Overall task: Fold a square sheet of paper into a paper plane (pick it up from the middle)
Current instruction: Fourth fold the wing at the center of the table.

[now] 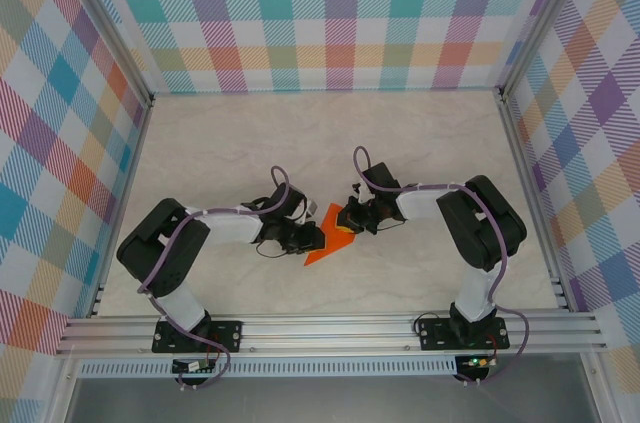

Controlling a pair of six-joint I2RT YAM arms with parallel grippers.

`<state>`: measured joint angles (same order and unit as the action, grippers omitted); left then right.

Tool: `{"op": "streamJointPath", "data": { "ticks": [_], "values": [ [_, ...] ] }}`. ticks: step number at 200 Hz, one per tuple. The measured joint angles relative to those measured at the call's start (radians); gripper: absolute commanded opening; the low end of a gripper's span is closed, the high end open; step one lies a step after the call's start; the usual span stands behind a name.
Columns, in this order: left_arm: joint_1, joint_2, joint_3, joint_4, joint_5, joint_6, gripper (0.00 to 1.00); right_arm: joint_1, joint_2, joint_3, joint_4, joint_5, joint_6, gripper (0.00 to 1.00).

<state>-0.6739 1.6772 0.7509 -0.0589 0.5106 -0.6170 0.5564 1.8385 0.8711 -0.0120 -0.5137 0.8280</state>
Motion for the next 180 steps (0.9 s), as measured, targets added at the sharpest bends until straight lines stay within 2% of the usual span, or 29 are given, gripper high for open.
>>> {"op": "streamJointPath", "data": {
  "ticks": [67,116,180],
  "values": [
    [0.000,-0.072,0.056,-0.175,-0.004,0.011,0.21,0.000,0.000,0.000,0.000,0.000,-0.003,0.00],
    [0.000,-0.031,0.170,-0.144,0.016,0.006,0.21,0.000,0.000,0.001,-0.003,0.000,-0.003,0.00],
    [-0.003,0.067,0.089,-0.066,0.037,-0.023,0.21,0.000,0.000,0.002,-0.004,0.001,-0.006,0.00]
  ]
}}
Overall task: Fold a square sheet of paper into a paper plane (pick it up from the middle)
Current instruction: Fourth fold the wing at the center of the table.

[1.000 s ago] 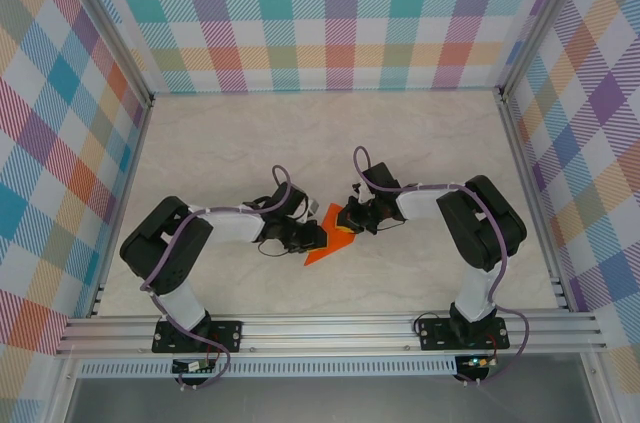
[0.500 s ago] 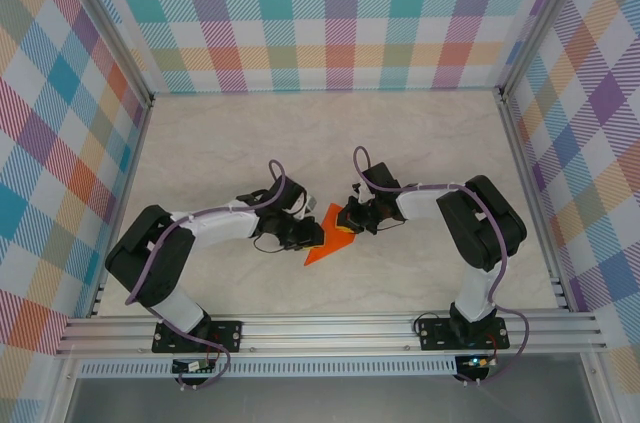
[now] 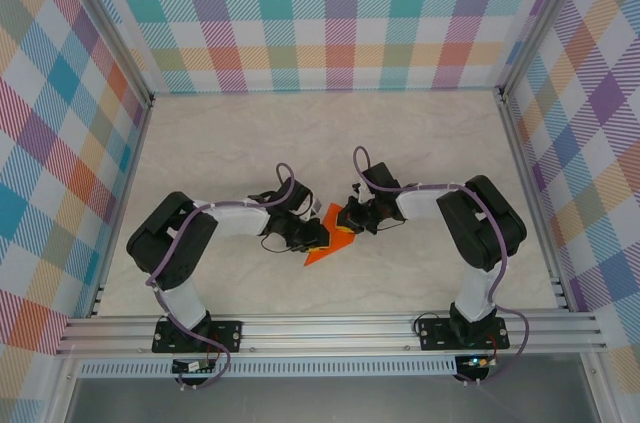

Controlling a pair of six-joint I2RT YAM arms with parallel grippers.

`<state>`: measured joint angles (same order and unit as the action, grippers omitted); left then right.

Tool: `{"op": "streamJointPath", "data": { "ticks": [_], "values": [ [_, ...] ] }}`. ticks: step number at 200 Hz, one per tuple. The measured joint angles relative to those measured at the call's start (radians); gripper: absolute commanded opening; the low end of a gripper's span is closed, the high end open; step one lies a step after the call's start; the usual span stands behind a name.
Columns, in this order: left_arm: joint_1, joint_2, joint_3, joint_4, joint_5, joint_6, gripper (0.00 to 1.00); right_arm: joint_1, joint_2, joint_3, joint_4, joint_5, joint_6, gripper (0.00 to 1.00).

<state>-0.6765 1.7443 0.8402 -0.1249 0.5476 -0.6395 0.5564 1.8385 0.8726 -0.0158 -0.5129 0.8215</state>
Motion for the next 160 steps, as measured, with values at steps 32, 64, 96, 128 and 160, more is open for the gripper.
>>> {"op": "streamJointPath", "data": {
  "ticks": [32,64,96,128,160],
  "values": [
    [0.001,-0.006,-0.021,0.028,0.011,0.009,0.22,0.000,0.001,0.001,-0.002,0.000,-0.001,0.00],
    [0.001,-0.045,-0.071,0.047,0.008,0.031,0.22,0.000,0.002,0.004,-0.007,0.000,-0.001,0.00],
    [0.000,-0.105,-0.115,-0.013,0.002,0.058,0.23,0.000,0.002,0.005,-0.008,0.000,-0.007,0.00],
    [0.000,-0.140,-0.129,-0.089,-0.003,0.088,0.24,0.000,0.002,0.005,-0.008,0.000,-0.012,0.00],
    [-0.002,-0.190,-0.132,-0.192,-0.044,0.109,0.24,0.000,0.002,0.005,-0.008,-0.001,-0.015,0.00]
  ]
}}
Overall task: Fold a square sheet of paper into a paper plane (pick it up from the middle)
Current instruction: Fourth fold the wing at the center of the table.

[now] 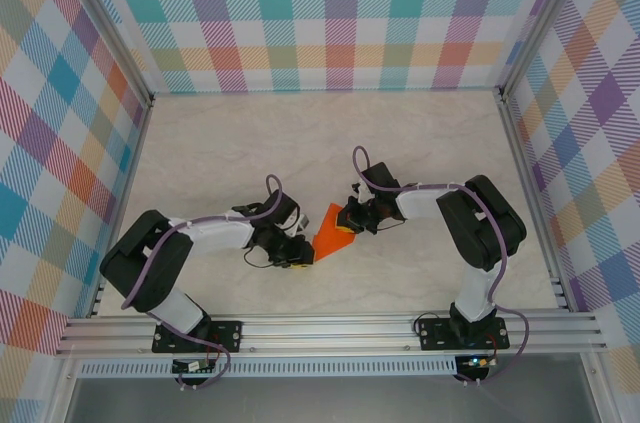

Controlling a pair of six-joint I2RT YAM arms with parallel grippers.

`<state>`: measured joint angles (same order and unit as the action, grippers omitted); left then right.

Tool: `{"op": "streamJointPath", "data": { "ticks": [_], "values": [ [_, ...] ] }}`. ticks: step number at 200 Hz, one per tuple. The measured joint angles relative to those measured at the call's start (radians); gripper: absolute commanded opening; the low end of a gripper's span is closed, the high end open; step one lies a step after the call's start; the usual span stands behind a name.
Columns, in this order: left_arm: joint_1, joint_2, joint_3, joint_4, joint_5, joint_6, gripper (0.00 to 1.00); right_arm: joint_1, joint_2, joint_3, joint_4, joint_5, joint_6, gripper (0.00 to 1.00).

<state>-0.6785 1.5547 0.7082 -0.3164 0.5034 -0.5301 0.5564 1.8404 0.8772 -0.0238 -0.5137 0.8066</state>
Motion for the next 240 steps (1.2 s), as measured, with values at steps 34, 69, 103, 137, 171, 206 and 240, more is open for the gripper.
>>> {"op": "streamJointPath", "data": {
  "ticks": [34,69,103,137,171,206,240],
  "values": [
    [0.000,-0.090,0.001,-0.074,-0.066,-0.003,0.24,0.000,0.000,0.011,-0.017,-0.002,-0.002,0.01],
    [0.000,-0.148,0.045,-0.102,-0.161,-0.016,0.27,0.003,-0.016,0.041,-0.097,0.033,-0.015,0.09],
    [0.000,-0.101,0.115,-0.097,-0.210,-0.029,0.35,0.003,-0.142,0.041,-0.201,0.091,-0.037,0.20],
    [0.000,-0.007,0.156,-0.079,-0.218,-0.029,0.39,0.000,-0.309,-0.003,-0.241,0.159,-0.037,0.29],
    [0.000,0.061,0.179,-0.072,-0.216,-0.026,0.40,0.000,-0.392,-0.121,-0.252,0.196,-0.003,0.37],
    [-0.001,0.103,0.181,-0.064,-0.206,-0.026,0.39,0.000,-0.394,-0.190,-0.246,0.193,0.036,0.37],
    [-0.003,0.121,0.191,-0.052,-0.192,-0.026,0.39,0.000,-0.376,-0.195,-0.186,0.159,0.071,0.38]
  ]
}}
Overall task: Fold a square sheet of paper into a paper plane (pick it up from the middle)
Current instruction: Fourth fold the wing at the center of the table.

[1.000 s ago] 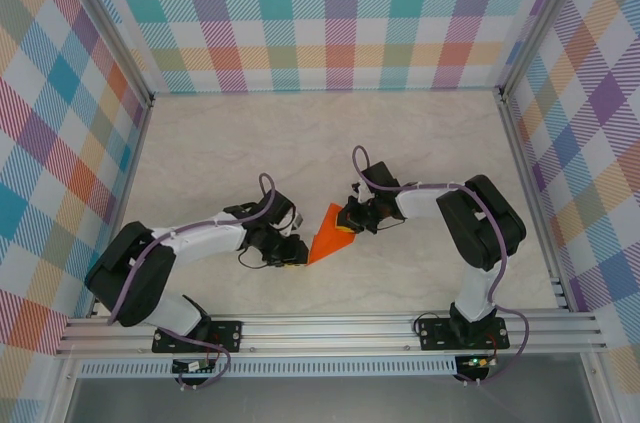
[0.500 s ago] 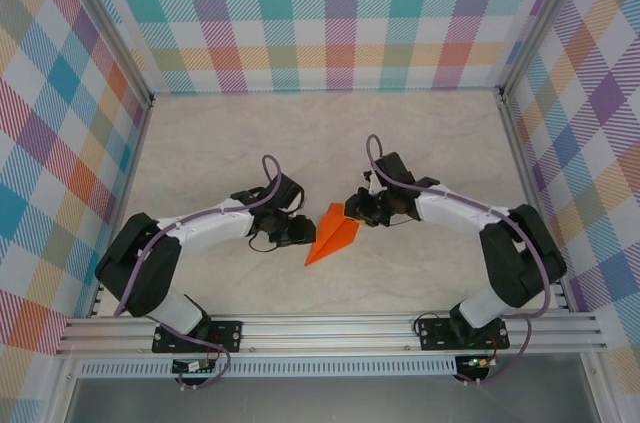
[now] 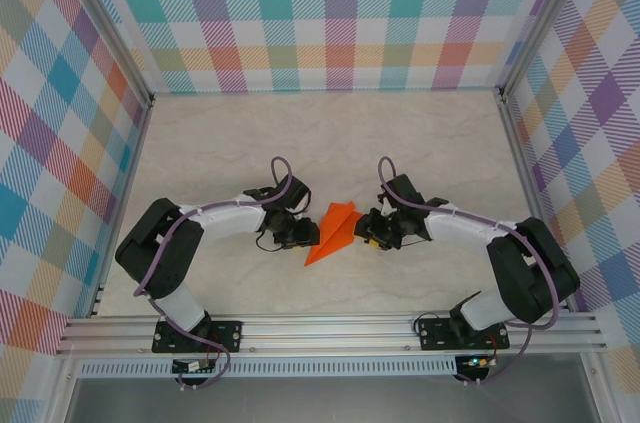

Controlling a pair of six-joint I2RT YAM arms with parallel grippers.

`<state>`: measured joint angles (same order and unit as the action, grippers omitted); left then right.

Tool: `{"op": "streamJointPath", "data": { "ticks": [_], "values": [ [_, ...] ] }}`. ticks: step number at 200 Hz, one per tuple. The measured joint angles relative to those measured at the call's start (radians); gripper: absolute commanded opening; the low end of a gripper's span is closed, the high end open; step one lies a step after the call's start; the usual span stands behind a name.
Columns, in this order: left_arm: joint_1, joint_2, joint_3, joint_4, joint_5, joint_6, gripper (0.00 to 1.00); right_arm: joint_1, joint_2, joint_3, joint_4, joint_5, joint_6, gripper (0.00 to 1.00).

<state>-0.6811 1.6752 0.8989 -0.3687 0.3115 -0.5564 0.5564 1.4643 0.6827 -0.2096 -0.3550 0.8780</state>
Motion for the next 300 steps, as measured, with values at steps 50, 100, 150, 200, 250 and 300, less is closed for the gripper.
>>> {"op": "streamJointPath", "data": {
  "ticks": [50,100,150,200,250,300],
  "values": [
    [0.000,0.003,0.000,0.001,0.003,0.000,0.37,0.000,0.072,0.000,0.076,-0.039,0.048,0.38],
    [-0.002,0.003,0.000,0.000,0.002,0.000,0.36,0.000,0.121,0.000,0.132,-0.070,0.080,0.37],
    [-0.007,0.003,0.002,0.000,0.001,0.000,0.35,0.000,0.144,0.000,0.148,-0.080,0.093,0.37],
    [-0.051,0.015,0.010,0.009,0.046,-0.002,0.35,-0.003,0.159,0.000,0.187,-0.100,0.108,0.37],
    [-0.053,0.018,0.016,0.009,0.047,-0.004,0.34,-0.006,0.169,0.008,0.187,-0.115,0.110,0.38],
    [-0.055,0.018,0.016,0.008,0.046,-0.005,0.33,-0.005,0.143,0.029,0.118,-0.064,0.093,0.43]
  ]
}}
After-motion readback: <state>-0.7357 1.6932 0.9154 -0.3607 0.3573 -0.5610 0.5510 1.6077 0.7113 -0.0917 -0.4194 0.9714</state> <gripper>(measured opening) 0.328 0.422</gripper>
